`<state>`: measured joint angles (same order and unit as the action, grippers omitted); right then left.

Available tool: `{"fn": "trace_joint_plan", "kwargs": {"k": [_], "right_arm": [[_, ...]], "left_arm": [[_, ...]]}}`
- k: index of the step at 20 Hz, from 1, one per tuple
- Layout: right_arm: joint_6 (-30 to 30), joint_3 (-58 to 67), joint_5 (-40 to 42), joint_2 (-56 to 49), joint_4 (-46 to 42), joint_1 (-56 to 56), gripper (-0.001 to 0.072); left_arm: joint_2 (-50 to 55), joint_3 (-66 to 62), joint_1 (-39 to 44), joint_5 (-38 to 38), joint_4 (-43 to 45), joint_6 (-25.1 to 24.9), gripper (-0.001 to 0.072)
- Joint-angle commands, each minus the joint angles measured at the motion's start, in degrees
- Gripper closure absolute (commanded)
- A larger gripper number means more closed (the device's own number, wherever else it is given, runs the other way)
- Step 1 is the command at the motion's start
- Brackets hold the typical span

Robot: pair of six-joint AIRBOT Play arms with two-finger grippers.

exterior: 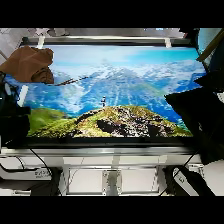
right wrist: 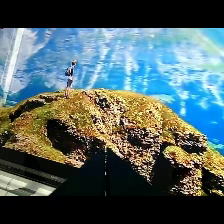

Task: Fold the clothes and pants, and hang the long-sleeved shirts on hangers.

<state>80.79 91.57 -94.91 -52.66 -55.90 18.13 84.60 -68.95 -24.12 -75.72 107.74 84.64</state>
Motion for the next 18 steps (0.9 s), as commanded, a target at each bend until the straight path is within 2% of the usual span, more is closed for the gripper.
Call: {"fn": "trace_joint_plan", "kwargs": {"k": [1, 2, 3, 4, 7, 8, 10, 14, 16, 17, 18], "right_arm": [[0.04, 0.07, 0.09, 0.00, -0.11, -0.07, 0.0687], [0.02, 0.07, 0.11, 0.00, -0.26, -0.07, 0.0687], [0.02, 0.07, 0.11, -0.02, -0.48, -0.07, 0.0687], [0.02, 0.07, 0.20, 0.00, -0.98, -0.07, 0.0687], [0.02, 0.07, 1.88, -0.02, -2.60, -0.07, 0.0687], [0.02, 0.07, 2.64, -0.02, -2.99, -0.07, 0.0687], [0.02, 0.07, 3.04, -0.31, -3.04, -0.07, 0.0687], [0.02, 0.07, 2.99, -0.96, -3.08, -0.07, 0.0687], [0.04, 0.07, 2.99, -1.18, -3.13, -0.07, 0.0687], [0.04, 0.07, 3.04, -1.33, -3.15, -0.07, 0.0687], [0.04, 0.07, 3.06, -1.49, -3.19, -0.07, 0.0687]], "left_arm": [[0.17, 1.09, -5.44, -1.73, 0.22, -0.24, 0.0032], [0.22, 1.09, -6.25, -1.75, 0.17, -0.22, 0.0038], [0.22, 1.09, -6.71, -1.73, -0.11, -0.22, 0.0093], [0.24, 1.09, -6.69, -1.66, -0.63, -0.22, 0.0101], [1.31, 1.09, -5.46, -0.44, -6.73, -0.44, 0.0101], [2.03, 1.09, -4.61, -0.46, -8.26, -2.03, 0.0101], [3.61, 1.09, -2.38, -0.46, -7.85, -3.06, 0.0100], [6.38, 1.09, 0.20, -0.42, 5.75, -2.32, 0.0103], [7.45, 1.09, -0.46, -0.35, 8.24, -2.10, 0.0108], [7.98, 1.09, -0.92, -0.46, 8.13, -2.08, 0.0209], [8.33, 1.09, -1.11, -0.74, 7.82, -1.95, 0.0437]]}}
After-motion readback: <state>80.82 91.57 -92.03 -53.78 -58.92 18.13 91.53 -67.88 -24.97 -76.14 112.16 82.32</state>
